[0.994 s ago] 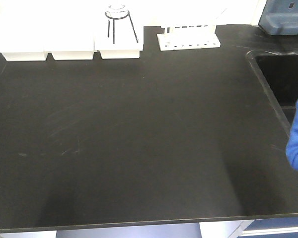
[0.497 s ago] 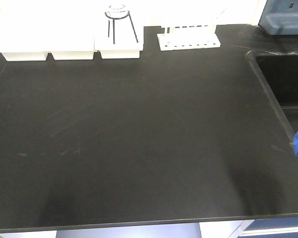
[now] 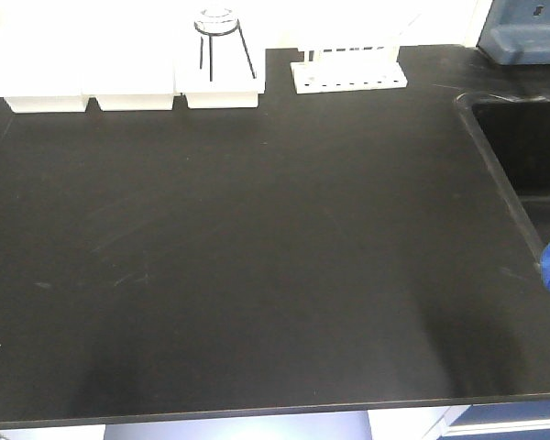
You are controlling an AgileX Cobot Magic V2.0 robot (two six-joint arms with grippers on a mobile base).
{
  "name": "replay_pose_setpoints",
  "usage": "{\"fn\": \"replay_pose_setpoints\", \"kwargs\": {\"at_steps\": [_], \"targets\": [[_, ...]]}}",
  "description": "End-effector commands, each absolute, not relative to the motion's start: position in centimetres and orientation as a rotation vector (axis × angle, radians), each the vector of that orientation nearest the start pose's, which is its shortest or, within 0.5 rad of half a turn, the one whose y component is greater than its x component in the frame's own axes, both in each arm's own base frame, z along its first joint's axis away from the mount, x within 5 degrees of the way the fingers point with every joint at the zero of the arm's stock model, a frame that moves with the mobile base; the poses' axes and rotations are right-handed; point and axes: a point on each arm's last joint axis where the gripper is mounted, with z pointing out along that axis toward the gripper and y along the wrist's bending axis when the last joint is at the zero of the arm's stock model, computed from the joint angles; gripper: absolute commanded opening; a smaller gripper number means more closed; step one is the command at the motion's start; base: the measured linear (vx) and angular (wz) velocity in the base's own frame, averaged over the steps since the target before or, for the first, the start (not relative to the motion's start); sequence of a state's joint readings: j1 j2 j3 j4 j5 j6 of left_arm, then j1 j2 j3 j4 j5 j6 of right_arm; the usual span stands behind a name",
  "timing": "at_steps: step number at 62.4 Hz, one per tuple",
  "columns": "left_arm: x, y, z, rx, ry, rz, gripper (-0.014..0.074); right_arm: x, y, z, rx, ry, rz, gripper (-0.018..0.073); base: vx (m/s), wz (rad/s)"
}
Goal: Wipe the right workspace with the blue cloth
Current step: 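Raise the held blue cloth with the right gripper toward the body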
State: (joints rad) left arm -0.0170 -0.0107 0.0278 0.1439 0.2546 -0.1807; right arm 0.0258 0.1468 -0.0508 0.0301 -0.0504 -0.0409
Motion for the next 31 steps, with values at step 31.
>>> {"fn": "replay_pose_setpoints", "kwargs": {"at_steps": [31], "targets": [[5.61, 0.11, 17.89, -0.04, 1.691, -0.029, -0.0006, 6.73, 0.14, 24.36, -0.028, 1.413, 0.004, 0.0, -0.08, 0.04]]}}
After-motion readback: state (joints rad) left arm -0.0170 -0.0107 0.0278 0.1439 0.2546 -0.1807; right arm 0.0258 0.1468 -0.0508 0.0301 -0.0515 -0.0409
